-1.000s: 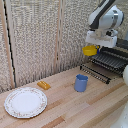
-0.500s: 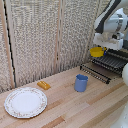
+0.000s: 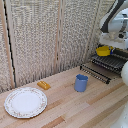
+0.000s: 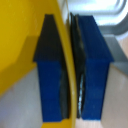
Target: Please reach out your grabber to the yellow dish. Tenderly grip the yellow dish using your grabber. Set the yellow dish on the baking sheet. Posit your grabber on the rim of the baking sheet carrying the yellow dish. Mindfully slide the baking sheet with the yellow dish into the oven. Let go of your grabber's hold on the baking sheet's edge when it is entirely in the oven.
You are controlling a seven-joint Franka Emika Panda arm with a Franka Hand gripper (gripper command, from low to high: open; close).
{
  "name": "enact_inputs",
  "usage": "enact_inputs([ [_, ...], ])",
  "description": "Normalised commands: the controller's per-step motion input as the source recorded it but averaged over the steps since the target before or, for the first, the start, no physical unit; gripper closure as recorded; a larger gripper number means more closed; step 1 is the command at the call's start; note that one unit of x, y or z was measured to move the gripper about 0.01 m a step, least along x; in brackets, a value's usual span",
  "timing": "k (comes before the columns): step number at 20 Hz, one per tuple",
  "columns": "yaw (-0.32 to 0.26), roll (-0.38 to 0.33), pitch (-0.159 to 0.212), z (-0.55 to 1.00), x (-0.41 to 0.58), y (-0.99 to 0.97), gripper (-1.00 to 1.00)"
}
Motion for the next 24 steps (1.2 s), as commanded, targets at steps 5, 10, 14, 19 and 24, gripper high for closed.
enact_inputs([
  [5,-0.052,0.124,-0.018,0.15,0.1,-0.78,1.0],
  [10,-0.037,0.11,-0.035,0.11,0.014,-0.76,1.0],
  [14,-0.05,0.097,-0.013,0.07,0.021,-0.74,1.0],
  [19,-0.076,0.089,-0.002,0.11,0.11,-0.78,1.0],
  [24,-0.024,0.048,-0.01,0.05,0.079,-0.24,-1.0],
])
